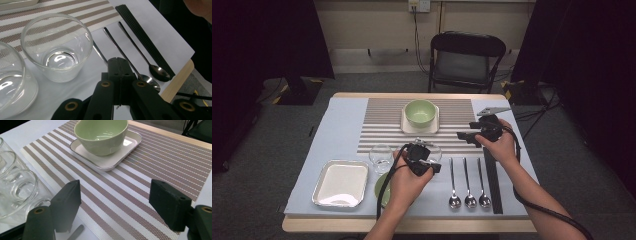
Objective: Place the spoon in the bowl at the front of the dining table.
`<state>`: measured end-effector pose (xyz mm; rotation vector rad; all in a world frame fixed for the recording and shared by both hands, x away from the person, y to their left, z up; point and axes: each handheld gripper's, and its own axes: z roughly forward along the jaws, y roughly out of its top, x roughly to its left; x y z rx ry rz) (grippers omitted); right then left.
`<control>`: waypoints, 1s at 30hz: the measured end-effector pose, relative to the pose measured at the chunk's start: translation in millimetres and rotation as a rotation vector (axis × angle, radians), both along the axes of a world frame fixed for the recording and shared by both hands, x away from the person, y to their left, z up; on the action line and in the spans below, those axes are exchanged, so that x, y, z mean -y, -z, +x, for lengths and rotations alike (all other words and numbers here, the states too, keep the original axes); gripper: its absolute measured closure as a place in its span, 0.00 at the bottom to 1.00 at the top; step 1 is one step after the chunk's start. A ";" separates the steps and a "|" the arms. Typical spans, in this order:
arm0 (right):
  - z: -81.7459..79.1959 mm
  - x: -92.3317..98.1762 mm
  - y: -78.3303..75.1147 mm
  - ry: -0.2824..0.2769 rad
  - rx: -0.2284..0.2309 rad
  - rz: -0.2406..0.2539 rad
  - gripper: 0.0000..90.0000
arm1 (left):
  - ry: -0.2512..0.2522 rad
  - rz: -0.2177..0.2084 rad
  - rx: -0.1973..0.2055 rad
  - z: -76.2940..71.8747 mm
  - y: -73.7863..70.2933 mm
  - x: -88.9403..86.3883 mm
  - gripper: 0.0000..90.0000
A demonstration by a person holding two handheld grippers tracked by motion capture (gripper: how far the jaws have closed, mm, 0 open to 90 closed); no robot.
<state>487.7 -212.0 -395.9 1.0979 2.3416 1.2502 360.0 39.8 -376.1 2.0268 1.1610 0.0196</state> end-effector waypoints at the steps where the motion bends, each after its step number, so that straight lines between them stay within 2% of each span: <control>1: -0.2 0.0 -0.5 -0.001 -0.002 0.002 0.28 | 0.000 -0.001 0.001 -0.6 0.6 1.6 1.00; 8: -0.5 -0.1 0.3 -0.003 -0.001 0.001 0.28 | 0.003 0.015 -0.003 -1.5 5.6 8.5 1.00; 10: -0.5 -0.4 1.2 -0.005 -0.003 0.000 0.28 | -0.006 0.036 0.005 -1.2 7.4 9.4 1.00; 12: -0.5 -0.7 2.1 -0.007 -0.006 -0.001 0.28 | -0.005 0.025 0.002 -1.2 9.0 10.3 1.00; 14: -0.6 -1.0 2.3 -0.008 -0.007 -0.003 0.28 | 0.000 0.036 0.008 -1.7 9.2 11.1 1.00; 30: -0.7 -1.8 3.1 -0.010 -0.007 -0.003 0.28 | 0.006 0.028 0.003 -6.1 14.6 26.8 1.00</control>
